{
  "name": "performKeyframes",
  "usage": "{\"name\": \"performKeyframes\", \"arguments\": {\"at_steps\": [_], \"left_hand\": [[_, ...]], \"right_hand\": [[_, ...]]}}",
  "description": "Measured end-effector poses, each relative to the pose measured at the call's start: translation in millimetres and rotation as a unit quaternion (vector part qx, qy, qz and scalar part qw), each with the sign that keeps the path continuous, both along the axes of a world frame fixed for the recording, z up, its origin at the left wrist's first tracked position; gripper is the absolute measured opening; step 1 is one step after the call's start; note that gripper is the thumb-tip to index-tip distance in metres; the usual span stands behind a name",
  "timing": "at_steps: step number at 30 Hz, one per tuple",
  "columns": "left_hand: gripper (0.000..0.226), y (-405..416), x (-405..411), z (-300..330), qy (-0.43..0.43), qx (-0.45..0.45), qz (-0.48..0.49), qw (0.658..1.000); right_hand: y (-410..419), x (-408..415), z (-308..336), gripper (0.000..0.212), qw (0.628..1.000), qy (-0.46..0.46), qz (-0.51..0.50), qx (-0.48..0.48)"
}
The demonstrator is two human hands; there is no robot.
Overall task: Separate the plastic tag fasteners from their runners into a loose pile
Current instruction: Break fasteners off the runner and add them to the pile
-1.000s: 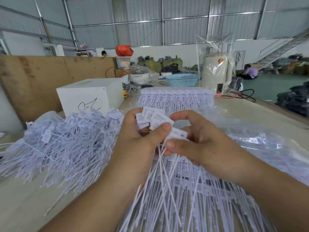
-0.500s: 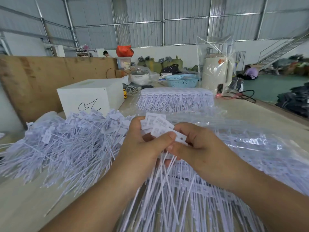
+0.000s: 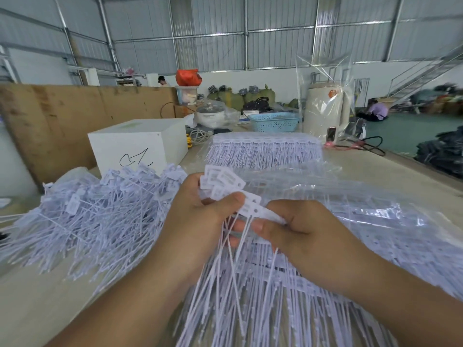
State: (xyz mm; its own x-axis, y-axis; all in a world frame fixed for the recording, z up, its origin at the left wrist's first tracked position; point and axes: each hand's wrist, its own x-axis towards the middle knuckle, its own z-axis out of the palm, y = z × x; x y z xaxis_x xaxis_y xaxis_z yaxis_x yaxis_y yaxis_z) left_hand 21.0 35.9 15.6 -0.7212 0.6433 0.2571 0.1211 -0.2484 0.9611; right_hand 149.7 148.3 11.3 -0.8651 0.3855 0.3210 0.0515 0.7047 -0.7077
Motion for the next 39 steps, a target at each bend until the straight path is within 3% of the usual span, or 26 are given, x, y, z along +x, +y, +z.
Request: {"name": "performKeyframes", "arguments": {"at_steps": [3,6,11,14,16,18,20,23,27,30,35,39], "left_hand": [[0.021,2.7,-3.3,-1.2,-0.014,-0.003,-0.004,1.0],[0.02,6.0,-9.3,1.9,-0.029,-0.015,-0.004,0.999],[0.021,8.6,-7.7,4.2,-0.038,-0.017,-0.007,0.999],[0.015,6.3,-21.7,8.0,-0.007,-0.003,0.071,0.997],[0.025,-2.1,-40.9,10.7,-0.029,0.03,0.117,0.992],[0.028,-6.9,-41.9,10.9,-0.042,0.032,0.108,0.993],[0.023,-2.9,-24.6,6.5,-0.027,0.035,0.07,0.997],[0.024,8.8,6.8,-0.4,0.008,0.049,0.001,0.999],[0.028,13.1,21.8,-4.3,-0.011,0.081,-0.052,0.995],[0.023,14.2,23.1,-9.8,0.0,0.09,-0.09,0.992],[0.017,21.7,23.5,-18.8,0.076,0.014,-0.08,0.994],[0.031,19.9,20.6,-18.5,0.101,-0.013,-0.094,0.99]], "right_hand": [[-6.6,-1.9,4.6,0.039,0.98,-0.04,-0.056,0.187],[-14.0,-4.2,9.0,0.051,0.904,-0.079,-0.109,0.406],[-15.7,-5.8,15.0,0.066,0.878,-0.085,-0.134,0.452],[-12.6,-3.3,21.1,0.08,0.883,-0.061,-0.126,0.449],[-14.4,6.0,21.3,0.063,0.912,-0.006,-0.129,0.39],[-9.3,11.1,22.2,0.046,0.979,0.079,-0.082,0.168],[-2.8,10.5,21.6,0.041,0.991,0.126,-0.034,-0.019],[-1.2,2.3,13.7,0.036,0.988,0.142,-0.025,-0.056],[4.0,-7.2,-1.7,0.032,0.98,0.153,-0.05,-0.115],[5.3,-13.0,-6.0,0.02,0.972,0.132,0.001,-0.197],[3.7,-20.2,-16.4,0.024,0.954,0.178,0.003,-0.242],[3.2,-24.6,-21.9,0.022,0.942,0.194,-0.015,-0.272]]}}
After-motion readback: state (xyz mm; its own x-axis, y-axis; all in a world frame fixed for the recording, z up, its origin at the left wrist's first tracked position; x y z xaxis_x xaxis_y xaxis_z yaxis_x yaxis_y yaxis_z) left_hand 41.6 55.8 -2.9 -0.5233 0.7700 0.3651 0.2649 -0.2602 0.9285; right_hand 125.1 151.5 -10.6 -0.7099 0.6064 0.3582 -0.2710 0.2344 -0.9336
